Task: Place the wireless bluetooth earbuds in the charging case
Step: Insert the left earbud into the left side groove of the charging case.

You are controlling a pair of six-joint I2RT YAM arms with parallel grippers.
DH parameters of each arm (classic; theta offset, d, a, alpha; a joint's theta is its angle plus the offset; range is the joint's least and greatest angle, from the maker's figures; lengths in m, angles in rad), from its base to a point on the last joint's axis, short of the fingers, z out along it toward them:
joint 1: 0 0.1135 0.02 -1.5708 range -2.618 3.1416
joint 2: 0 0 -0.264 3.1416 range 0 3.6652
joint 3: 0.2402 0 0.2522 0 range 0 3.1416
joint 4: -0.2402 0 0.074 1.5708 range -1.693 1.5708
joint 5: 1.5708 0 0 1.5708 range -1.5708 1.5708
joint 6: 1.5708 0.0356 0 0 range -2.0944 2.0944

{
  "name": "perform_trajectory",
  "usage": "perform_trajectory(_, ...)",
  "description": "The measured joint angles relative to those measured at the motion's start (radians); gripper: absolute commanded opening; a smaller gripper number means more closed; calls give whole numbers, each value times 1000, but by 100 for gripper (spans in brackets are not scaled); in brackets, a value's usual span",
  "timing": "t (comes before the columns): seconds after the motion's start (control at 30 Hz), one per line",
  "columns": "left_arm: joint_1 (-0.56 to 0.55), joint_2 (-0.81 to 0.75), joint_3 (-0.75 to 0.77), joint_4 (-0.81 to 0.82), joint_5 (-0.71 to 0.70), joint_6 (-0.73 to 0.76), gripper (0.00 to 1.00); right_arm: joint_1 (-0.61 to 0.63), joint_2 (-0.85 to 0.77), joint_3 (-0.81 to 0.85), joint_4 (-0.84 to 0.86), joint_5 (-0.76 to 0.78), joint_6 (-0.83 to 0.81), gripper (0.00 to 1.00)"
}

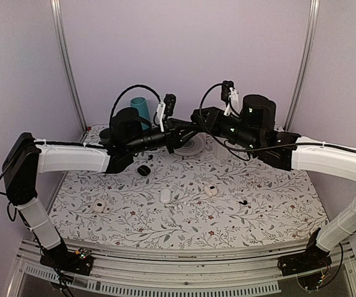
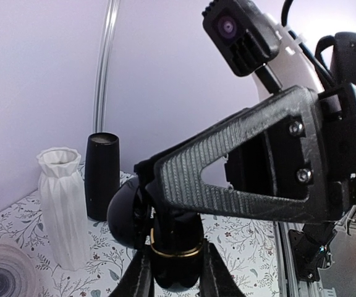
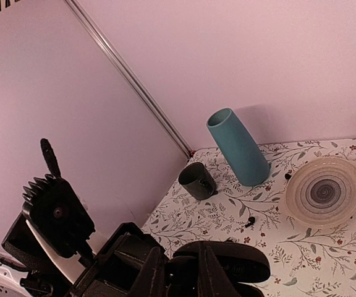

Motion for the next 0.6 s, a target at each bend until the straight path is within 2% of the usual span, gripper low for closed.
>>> perform_trajectory(0.6, 0, -3, -15, 14, -23, 57, 0, 1, 8, 0, -1, -1, 3, 18)
